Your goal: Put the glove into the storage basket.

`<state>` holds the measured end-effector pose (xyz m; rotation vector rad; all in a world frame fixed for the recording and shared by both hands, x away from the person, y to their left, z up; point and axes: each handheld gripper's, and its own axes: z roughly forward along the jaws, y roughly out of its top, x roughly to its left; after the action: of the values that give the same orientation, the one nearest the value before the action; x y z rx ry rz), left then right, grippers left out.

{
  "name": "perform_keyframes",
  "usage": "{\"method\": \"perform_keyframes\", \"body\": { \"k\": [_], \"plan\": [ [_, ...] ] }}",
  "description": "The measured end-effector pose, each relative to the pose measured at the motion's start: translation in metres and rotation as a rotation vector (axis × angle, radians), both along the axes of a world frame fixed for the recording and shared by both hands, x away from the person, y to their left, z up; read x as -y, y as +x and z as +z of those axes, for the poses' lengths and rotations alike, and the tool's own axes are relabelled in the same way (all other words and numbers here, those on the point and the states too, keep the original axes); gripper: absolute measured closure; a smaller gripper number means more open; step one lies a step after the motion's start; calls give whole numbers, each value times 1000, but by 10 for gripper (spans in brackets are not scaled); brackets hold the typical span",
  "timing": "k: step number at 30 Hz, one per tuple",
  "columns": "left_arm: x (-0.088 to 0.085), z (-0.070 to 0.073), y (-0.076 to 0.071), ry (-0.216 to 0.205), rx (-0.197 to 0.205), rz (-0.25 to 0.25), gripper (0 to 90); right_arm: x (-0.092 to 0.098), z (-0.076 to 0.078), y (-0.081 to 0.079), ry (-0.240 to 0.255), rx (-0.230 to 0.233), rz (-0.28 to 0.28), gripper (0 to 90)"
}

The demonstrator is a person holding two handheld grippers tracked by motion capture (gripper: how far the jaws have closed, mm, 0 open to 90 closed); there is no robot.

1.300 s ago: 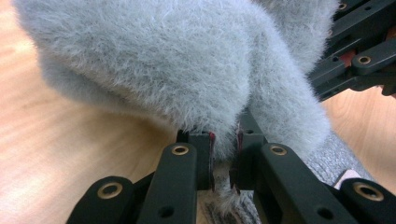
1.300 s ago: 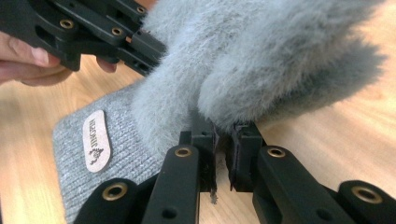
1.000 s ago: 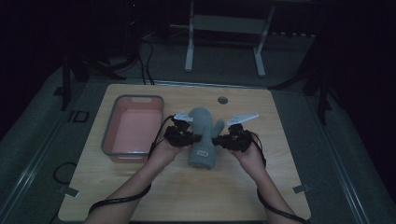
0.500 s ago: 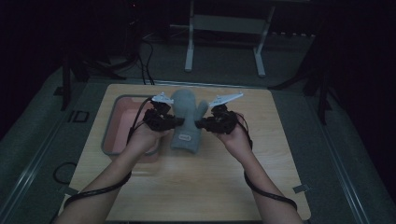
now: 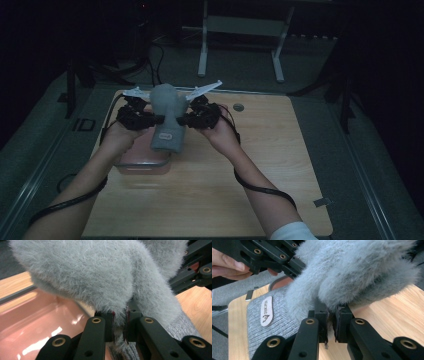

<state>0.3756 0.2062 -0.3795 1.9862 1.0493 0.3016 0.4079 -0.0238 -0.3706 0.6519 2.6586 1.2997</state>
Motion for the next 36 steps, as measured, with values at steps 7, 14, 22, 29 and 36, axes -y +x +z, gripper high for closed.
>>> {"method": "perform_keyframes", "body": {
  "k": [7,14,22,29,36],
  "plan": [
    [-29,-3,-2,30,3,54,822,-39,-6,8,4,-16,20,831],
    [-55,-29,6,30,-41,103,822,-70,-26,17,-30,-41,17,831],
    [-63,-66,18,17,-111,143,822,-87,-59,31,-84,-95,-3,832],
    [-59,-96,32,53,-179,185,820,-99,-90,43,-160,-140,-41,831],
    [-53,-111,46,113,-236,216,818,-114,-106,51,-258,-159,-99,831]
  ]
}}
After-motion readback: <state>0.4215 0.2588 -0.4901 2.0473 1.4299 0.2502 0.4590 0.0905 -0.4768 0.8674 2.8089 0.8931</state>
